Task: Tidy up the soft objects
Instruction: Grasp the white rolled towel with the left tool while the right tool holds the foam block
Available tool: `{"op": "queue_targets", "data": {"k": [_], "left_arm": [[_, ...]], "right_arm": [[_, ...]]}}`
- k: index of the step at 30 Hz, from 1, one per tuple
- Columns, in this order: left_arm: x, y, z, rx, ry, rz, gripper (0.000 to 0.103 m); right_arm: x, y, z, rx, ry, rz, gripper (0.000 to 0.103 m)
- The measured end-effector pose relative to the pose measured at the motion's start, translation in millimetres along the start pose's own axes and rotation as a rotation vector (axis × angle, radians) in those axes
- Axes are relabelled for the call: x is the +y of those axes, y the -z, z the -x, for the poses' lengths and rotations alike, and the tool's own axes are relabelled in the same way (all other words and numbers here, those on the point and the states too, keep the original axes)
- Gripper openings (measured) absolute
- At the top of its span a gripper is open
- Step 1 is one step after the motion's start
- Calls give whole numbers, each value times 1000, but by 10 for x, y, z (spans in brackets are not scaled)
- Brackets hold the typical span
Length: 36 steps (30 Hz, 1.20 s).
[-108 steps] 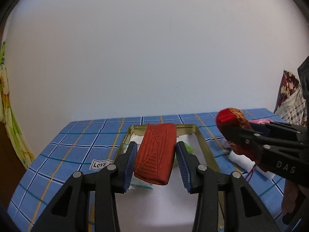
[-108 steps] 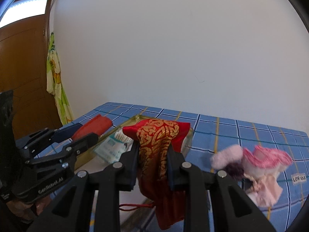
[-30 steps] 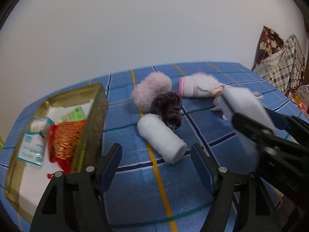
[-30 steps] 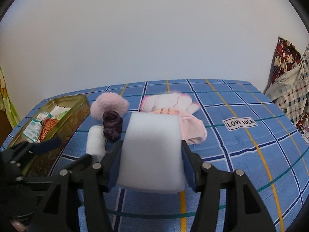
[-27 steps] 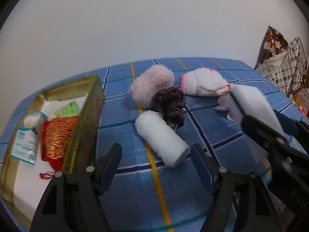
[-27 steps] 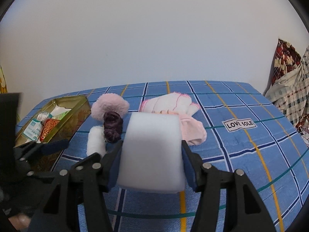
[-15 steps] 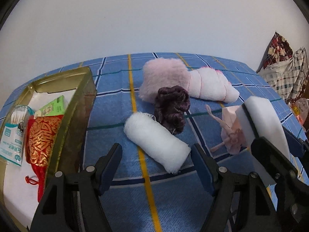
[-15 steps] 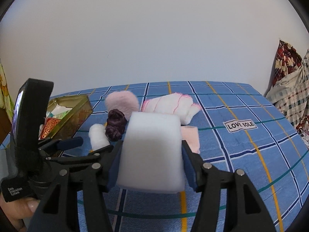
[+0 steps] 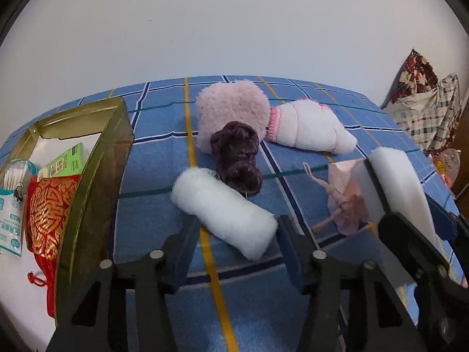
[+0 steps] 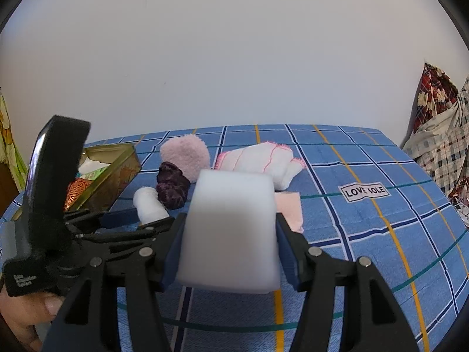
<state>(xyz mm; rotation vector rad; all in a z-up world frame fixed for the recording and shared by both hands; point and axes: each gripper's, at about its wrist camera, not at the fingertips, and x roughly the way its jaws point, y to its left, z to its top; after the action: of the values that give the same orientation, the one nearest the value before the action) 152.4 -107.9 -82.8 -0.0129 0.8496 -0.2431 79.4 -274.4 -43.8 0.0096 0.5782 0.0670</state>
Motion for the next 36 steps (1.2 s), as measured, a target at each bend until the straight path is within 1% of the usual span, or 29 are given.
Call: {"op": "queue_targets", "data": {"k": [2,4,6,9,10,11,12,14,17,19,21,22,23,26,31,36], "left_arm": [[-2,46,48,1,11,-11,45],[-13,112,94,10,-7,-27,42],[-11,148,144,0,-20,-31,42],[-51,121,212,-40,-52,-45,42],[-64,93,197,-44,-47,-41,44],[-77,63,192,-48,-37,-34,49],[-85,31,168,-50,-40,-29,50],[-87,-30,96,-51,-63,-18,56],[-89,-83,-24,-25,-62,-4,57],[-92,-96,-97,-8,-96,-13,57],[-25,-103,-132,9,-71,13,57],[-2,-103,-137,10,-73,21,56],[8,-102,-139,11,-71,22,49],[31,-65,-110,12,-75,21,40],[139,57,26,-2,-42,36,37],[235,168,220,-55,-12,41,37]], "right_arm": [[2,-1,5,-1,-1,-1,58],[9,-1,11,-1,-1,0,58],[19,-4,20,-2,1,2,58],[25,-7,22,-3,2,4,58],[23,-8,20,-3,2,4,58],[22,-8,22,-4,3,3,58],[20,-8,23,-3,2,3,58],[1,-11,19,-2,3,-5,58],[-2,-17,25,-7,12,-3,58],[3,-17,33,-10,14,-1,58],[-1,-19,26,-7,11,-2,58],[-4,-20,26,-7,10,-4,58],[-4,-19,25,-6,10,-5,58],[-1,-18,25,-6,9,-4,58],[12,-15,47,-15,13,-5,58],[20,-9,68,-27,14,2,58]]}}
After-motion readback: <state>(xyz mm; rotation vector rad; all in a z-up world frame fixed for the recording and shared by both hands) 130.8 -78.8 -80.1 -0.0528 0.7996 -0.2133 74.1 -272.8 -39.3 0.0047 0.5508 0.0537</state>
